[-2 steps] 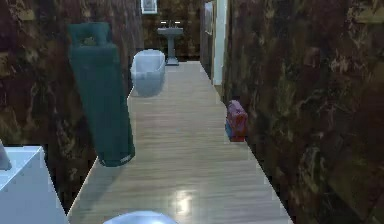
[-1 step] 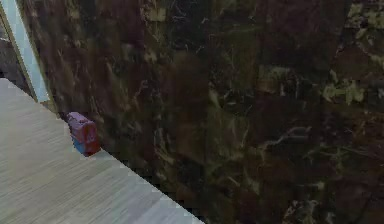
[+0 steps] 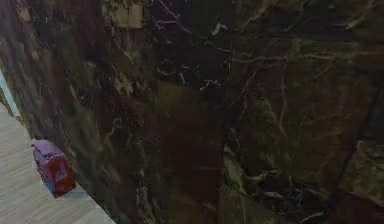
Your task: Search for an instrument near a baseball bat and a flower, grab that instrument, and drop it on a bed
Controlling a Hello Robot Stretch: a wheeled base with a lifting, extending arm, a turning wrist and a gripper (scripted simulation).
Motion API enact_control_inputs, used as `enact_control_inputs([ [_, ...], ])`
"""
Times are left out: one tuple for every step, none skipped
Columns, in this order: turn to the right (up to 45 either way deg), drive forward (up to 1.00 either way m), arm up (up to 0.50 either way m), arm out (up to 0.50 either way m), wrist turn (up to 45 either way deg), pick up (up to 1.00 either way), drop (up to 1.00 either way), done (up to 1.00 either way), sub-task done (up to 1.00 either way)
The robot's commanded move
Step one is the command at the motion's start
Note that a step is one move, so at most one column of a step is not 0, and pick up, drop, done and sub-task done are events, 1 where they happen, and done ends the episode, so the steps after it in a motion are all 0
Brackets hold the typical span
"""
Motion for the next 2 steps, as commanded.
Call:
enact_control_inputs([
  [-45.0, 0.0, 0.0, 0.0, 0.0, 0.0, 0.0, 0.0, 0.0],
  [-3.0, 0.0, 0.0, 0.0, 0.0, 0.0, 0.0, 0.0, 0.0],
])
